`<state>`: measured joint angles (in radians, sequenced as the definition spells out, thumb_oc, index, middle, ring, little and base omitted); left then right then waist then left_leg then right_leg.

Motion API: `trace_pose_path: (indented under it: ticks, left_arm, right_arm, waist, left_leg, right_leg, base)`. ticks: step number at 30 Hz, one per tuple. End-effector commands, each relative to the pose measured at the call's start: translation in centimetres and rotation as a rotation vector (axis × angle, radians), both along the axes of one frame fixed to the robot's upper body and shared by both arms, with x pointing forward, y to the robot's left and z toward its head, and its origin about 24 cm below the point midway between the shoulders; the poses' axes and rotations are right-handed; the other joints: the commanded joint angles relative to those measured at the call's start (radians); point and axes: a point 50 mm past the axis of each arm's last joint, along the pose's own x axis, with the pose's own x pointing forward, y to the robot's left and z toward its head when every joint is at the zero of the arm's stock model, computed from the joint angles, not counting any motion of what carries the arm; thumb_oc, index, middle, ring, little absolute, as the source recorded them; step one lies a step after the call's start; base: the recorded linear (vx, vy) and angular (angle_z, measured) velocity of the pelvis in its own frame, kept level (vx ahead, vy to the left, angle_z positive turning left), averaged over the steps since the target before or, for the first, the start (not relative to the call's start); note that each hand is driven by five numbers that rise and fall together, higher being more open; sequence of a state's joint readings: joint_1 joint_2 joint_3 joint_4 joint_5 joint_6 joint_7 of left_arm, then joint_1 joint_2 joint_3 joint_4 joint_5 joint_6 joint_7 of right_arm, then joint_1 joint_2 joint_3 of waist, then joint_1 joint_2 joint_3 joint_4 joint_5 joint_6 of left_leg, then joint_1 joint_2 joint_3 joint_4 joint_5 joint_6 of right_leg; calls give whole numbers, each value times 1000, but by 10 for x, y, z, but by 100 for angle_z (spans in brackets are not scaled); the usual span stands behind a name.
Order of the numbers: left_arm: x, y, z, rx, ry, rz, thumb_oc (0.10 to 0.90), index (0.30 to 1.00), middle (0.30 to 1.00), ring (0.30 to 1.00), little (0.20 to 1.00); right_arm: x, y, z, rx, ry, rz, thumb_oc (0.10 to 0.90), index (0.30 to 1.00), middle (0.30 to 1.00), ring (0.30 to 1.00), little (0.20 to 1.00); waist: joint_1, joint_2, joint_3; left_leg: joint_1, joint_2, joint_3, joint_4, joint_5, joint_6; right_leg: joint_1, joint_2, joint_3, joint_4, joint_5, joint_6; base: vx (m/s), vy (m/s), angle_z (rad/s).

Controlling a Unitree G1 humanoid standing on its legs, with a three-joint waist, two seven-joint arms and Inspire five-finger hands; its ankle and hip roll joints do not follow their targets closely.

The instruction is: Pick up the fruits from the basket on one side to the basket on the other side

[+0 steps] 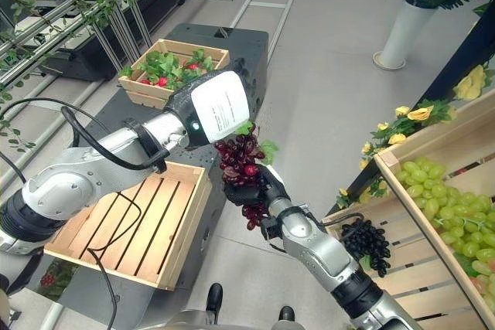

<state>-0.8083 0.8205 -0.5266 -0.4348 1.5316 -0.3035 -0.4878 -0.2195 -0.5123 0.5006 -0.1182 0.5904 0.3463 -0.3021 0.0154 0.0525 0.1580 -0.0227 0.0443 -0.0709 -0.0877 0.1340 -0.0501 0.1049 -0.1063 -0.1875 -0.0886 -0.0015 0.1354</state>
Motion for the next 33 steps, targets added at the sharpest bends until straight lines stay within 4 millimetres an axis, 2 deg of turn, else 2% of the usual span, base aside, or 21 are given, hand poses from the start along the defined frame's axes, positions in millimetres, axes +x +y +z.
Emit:
trace_pose_path:
  ticks: [1, 8, 11, 12, 14, 15, 19, 23, 24, 25, 26, 27, 29, 30, 31, 33]
  left_arm:
    - [10, 41, 41, -216, -188, 191, 800, 900, 900, 900, 900]
    - [0, 67, 65, -432, -272, 142, 800, 900, 900, 900, 900]
    - [-5, 82, 73, -616, -288, -11, 800, 900, 900, 900, 900]
    - [-8, 88, 72, -681, -271, -121, 800, 900, 900, 900, 900]
    - [-10, 90, 71, -742, -245, -190, 800, 900, 900, 900, 900]
    - [-11, 95, 67, -822, -220, -262, 800, 900, 900, 900, 900]
    - [-9, 113, 50, -1064, -123, -352, 800, 900, 900, 900, 900]
    - [-5, 126, 14, -1471, 89, -442, 800, 900, 900, 900, 900]
    - [-5, 126, 11, -1512, 110, -461, 800, 900, 900, 900, 900]
    - [-4, 125, -5, -1696, 273, -510, 800, 900, 900, 900, 900]
    - [-4, 125, -6, -1708, 286, -512, 800, 900, 900, 900, 900]
    - [-5, 121, -22, -1864, 429, -550, 800, 900, 900, 900, 900]
    - [-3, 114, -36, -2057, 650, -607, 800, 900, 900, 900, 900]
    - [-3, 113, -38, -2086, 684, -616, 800, 900, 900, 900, 900]
    - [-1, 104, -47, -2203, 828, -661, 800, 900, 900, 900, 900]
    - [1, 92, -58, -2290, 980, -713, 800, 900, 900, 900, 900]
  right_arm:
    - [12, -6, 48, 99, -273, -67, 400, 300, 300, 300, 300]
    - [7, -18, 45, 93, -296, -67, 400, 300, 300, 300, 300]
    - [6, -22, 43, 105, -301, -69, 400, 300, 300, 300, 300]
    - [6, -25, 42, 106, -299, -77, 400, 300, 300, 300, 300]
    - [5, -25, 40, 113, -293, -83, 400, 300, 300, 300, 300]
    - [5, -28, 38, 119, -287, -101, 400, 300, 300, 300, 300]
    - [3, -30, 29, 132, -275, -135, 400, 300, 300, 300, 300]
    - [-1, -31, 15, 146, -249, -156, 400, 300, 300, 300, 300]
    - [-2, -31, 14, 149, -247, -155, 400, 300, 300, 300, 300]
    - [-4, -29, 8, 159, -231, -167, 400, 300, 300, 300, 300]
    - [-4, -29, 8, 158, -230, -168, 400, 300, 300, 300, 300]
    - [-5, -28, 3, 168, -219, -165, 400, 300, 300, 300, 300]
    - [-7, -27, 0, 172, -215, -163, 400, 300, 300, 300, 300]
    - [-7, -27, -1, 171, -216, -162, 400, 300, 300, 300, 300]
    - [-6, -25, 0, 172, -225, -150, 400, 300, 300, 300, 300]
    - [-6, -23, 1, 183, -236, -135, 400, 300, 300, 300, 300]
  waist:
    - [-11, -63, -163]
    - [-7, -62, -160]
    - [-1, -60, -160]
    - [2, -59, -161]
    - [4, -58, -162]
    - [5, -57, -164]
    - [4, -55, -166]
    - [1, -58, -164]
    - [1, -57, -164]
    - [-2, -58, -162]
    - [-1, -58, -162]
    - [-5, -58, -156]
    - [-12, -60, -146]
    - [-13, -60, -144]
    - [-21, -60, -130]
    - [-31, -58, -111]
  left_leg:
    - [93, -76, 108, 0, -148, 17]
    - [93, -72, 111, 0, -149, 15]
    - [94, -72, 109, 0, -151, 16]
    - [95, -72, 110, 0, -151, 16]
    - [99, -71, 109, 0, -159, 16]
    - [95, -71, 109, 0, -151, 18]
    - [96, -71, 112, 0, -154, 21]
    - [96, -74, 105, 0, -159, 31]
    - [96, -74, 106, 0, -160, 32]
    - [94, -75, 106, 0, -161, 34]
    - [94, -75, 107, 0, -161, 35]
    - [93, -76, 109, 0, -162, 39]
    - [101, -79, 121, 0, -171, 44]
    - [104, -80, 125, 0, -172, 46]
    - [112, -86, 141, 0, -174, 54]
    - [118, -94, 164, 0, -178, 64]
  right_leg:
    - [-47, 26, 56, 1, 40, 2]
    - [-46, 27, 56, 1, 38, 0]
    - [-45, 28, 58, 1, 37, -2]
    - [-44, 29, 58, 1, 38, -3]
    - [-38, 30, 59, 1, 30, -2]
    - [-43, 30, 62, 1, 38, -5]
    - [-43, 32, 68, 1, 38, -8]
    - [-45, 29, 79, 1, 40, -9]
    - [-46, 29, 81, 1, 40, -9]
    - [-49, 29, 89, 1, 42, -9]
    - [-49, 29, 90, 1, 43, -10]
    - [-50, 28, 97, 1, 46, -10]
    - [-49, 23, 104, 1, 46, -8]
    - [-48, 22, 106, 1, 47, -8]
    - [-53, 14, 118, 6, 54, -4]
    - [-73, 1, 138, 21, 64, 6]
  base:
    - [4, 10, -5]
    - [-3, 11, -4]
    - [4, 40, 0]
    - [7, 41, 0]
    - [24, 38, -1]
    - [22, 46, -2]
    - [19, 62, -3]
    - [18, 76, -10]
    - [3, 106, -17]
    - [-1, 74, -10]
    - [3, 136, -21]
    - [5, 120, -24]
    - [30, 165, -26]
    - [29, 206, -32]
    - [-6, 208, -34]
    - [-17, 198, -37]
